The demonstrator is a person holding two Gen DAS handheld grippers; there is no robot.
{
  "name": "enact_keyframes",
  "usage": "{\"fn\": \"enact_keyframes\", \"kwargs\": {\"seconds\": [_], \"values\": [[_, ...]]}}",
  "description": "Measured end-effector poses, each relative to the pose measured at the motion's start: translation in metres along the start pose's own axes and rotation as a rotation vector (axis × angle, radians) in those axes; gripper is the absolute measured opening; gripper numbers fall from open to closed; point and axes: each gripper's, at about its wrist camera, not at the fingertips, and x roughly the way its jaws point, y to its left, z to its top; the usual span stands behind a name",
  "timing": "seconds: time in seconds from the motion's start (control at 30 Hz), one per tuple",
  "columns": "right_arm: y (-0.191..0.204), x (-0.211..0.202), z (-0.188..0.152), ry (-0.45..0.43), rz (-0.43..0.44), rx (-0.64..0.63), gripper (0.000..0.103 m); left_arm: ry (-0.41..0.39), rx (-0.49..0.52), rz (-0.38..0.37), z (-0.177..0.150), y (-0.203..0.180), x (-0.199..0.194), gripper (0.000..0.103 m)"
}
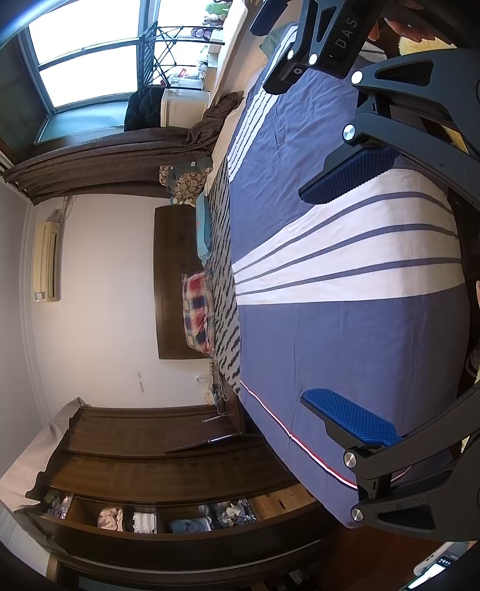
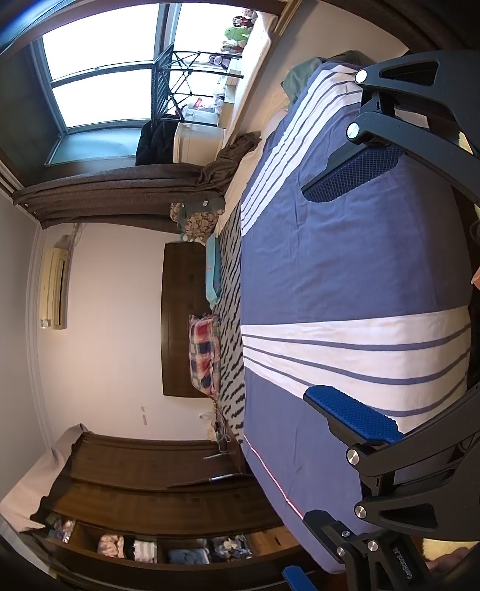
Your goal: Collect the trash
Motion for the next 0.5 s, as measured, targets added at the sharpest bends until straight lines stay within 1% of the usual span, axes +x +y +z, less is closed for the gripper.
{"fn": "enact_keyframes", "kwargs": {"seconds": [0.23,0.5], "values": [[-0.002,0.008,-0.001,0.022,-0.018,0.002,0.100,0.017,-0.018,-0.003,0.000,0.002,0.005,0.095],[-0.002,0.011,-0.004,0.032,-0.012,-0.004,0.100,0.024,-0.023,-0.006,-0.003,0.002,0.011,0.095]]}}
